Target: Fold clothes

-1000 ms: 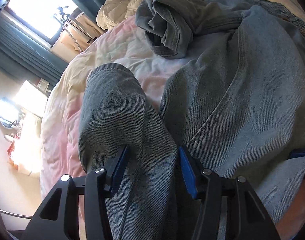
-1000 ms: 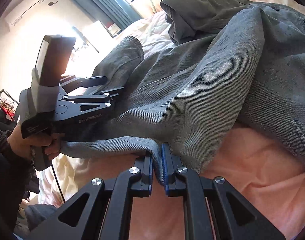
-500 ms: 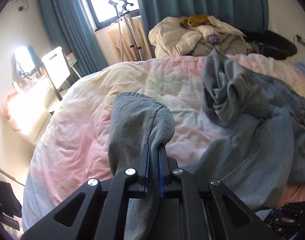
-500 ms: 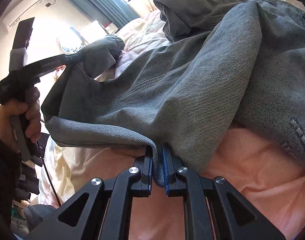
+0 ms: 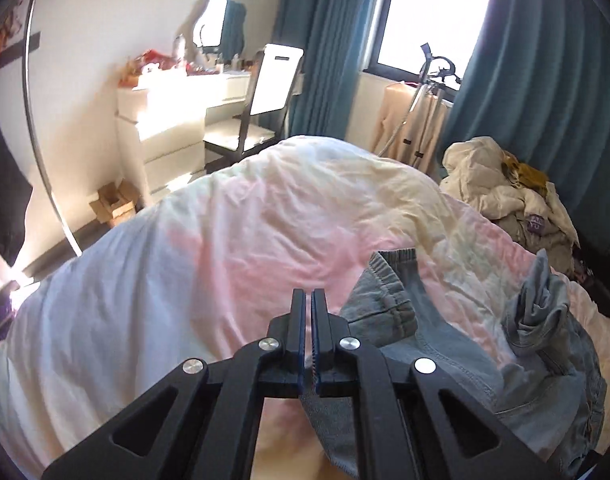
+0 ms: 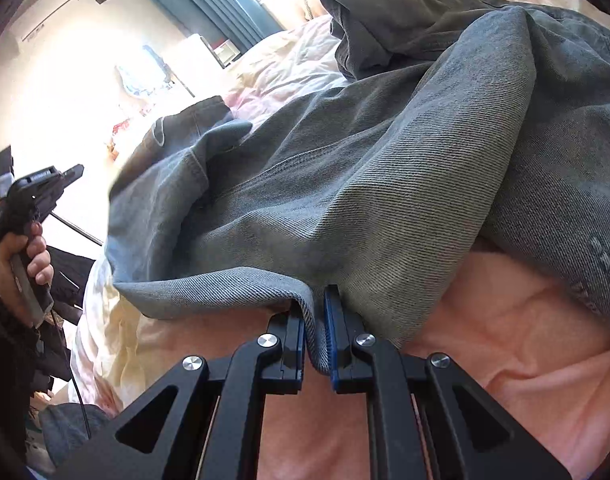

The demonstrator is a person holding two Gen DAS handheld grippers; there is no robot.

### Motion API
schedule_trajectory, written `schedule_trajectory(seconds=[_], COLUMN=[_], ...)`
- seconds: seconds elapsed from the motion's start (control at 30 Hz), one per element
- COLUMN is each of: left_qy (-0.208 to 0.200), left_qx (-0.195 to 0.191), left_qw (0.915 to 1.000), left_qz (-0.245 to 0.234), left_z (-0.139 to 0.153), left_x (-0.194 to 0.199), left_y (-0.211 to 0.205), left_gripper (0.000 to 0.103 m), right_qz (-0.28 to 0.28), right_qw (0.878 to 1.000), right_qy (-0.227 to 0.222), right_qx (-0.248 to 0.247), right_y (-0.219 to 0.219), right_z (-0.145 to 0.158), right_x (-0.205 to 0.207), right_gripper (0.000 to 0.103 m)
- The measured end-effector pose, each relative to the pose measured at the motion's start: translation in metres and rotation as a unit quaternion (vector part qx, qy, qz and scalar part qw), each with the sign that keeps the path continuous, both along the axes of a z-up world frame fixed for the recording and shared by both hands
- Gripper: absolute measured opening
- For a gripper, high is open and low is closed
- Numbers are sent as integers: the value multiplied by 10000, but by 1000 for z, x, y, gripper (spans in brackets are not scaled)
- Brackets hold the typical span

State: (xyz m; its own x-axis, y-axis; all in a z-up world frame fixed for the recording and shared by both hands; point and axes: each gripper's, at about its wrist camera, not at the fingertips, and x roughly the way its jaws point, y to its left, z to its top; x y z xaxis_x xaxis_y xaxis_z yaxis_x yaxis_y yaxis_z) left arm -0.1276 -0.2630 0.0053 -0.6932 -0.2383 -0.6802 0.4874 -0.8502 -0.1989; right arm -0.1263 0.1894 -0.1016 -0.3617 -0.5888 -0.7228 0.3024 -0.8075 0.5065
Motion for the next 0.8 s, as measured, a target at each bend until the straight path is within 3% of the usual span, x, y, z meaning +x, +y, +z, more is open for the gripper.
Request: schedule_trajectory(seconds=[0.13,0.27,0.3,0.4,0.53,0.67,0.8], left_qy=[-372,-506,-532,-621,-749,-467,-101], left_qx=[88,482,571,987,1867,2335,2472], left_qw=[9992,9970,9961,9926,9796,9709,9688], left_qz=[-63,-337,-406,-348,27,251,161], left_z=[-36,-54,-57,-72,-105,-119,-119], left_x=[11,10,6,-6,-23,-32,-43], left_y=[-10,-10,-10,-11,-23,-36,-39], left_gripper=[3,3,6,30,41,42,42], right_qz=[-6,-9,-9,-16,-37,-49,-68], right_qw=[10000,10000,10000,10000,10000,10000,9999], right_qy=[-18,-39,-39,-42,-68,-87,-121], right_qx=[12,32,39,46,20,1,-31], right_y=[1,0,-1,-3,-2,-1,1], right_z=[-1,-2,-3,-5,-6,-7,-9], right_x=[1,1,0,-3,-3,-3,-3], right_gripper=[10,10,10,10,10,10,10])
